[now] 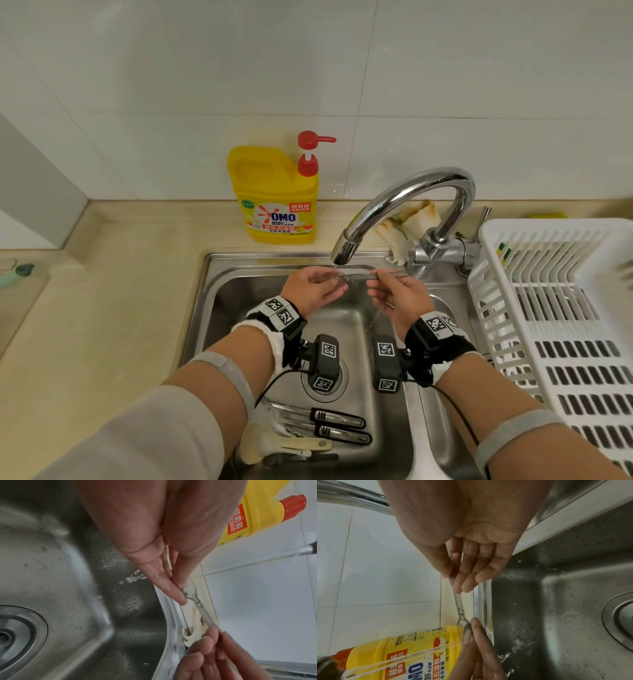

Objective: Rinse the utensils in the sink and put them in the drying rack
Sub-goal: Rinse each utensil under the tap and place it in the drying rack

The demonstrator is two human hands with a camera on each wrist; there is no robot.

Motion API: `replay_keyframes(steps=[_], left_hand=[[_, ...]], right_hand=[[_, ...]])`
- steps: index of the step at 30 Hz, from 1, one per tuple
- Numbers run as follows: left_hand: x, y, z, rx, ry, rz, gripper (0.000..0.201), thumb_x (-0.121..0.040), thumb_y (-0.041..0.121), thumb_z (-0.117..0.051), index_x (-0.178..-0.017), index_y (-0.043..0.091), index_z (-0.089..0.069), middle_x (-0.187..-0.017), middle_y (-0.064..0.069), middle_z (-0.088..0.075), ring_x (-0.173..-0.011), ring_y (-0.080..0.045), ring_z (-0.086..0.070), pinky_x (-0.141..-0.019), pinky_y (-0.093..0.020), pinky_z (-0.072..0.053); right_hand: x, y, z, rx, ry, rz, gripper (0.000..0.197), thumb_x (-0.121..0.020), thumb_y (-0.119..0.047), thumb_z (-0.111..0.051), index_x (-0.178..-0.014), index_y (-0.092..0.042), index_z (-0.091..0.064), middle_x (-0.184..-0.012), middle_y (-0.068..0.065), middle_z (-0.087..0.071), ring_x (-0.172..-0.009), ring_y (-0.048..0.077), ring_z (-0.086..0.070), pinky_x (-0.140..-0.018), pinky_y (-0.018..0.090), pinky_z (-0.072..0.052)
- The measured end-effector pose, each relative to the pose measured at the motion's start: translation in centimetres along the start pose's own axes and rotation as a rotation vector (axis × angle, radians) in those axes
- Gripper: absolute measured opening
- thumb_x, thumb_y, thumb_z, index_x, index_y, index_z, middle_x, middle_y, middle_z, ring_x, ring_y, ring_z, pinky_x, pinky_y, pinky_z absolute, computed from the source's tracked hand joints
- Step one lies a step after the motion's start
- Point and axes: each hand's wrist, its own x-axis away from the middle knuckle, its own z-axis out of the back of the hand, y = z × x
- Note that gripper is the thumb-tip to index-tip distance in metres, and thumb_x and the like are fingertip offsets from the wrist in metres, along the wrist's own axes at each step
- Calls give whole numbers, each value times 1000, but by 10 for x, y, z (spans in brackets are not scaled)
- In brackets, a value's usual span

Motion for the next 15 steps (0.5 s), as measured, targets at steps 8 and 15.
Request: replay_keyframes(steps=[8, 15], left_hand=[[5, 2, 21, -23, 143, -19, 26, -99, 18, -61, -112, -2, -70, -89, -11, -77, -75, -15, -76, -64, -21, -59], [17, 12, 33, 130, 133, -23, 21, -101, 17, -57, -102, 1, -69, -85, -10, -73, -88, -22, -71, -87, -30, -59]], right_hand=[[-2, 7, -7, 51, -96, -78, 13, -95, -14, -64, -102, -7, -71, -85, 11, -77, -67, 14, -70, -66, 22, -55], [0, 11, -20, 171, -174, -68, 9, -94, -4, -63, -96, -7, -72, -83, 11, -74, -67, 14, -67, -67, 23, -53]])
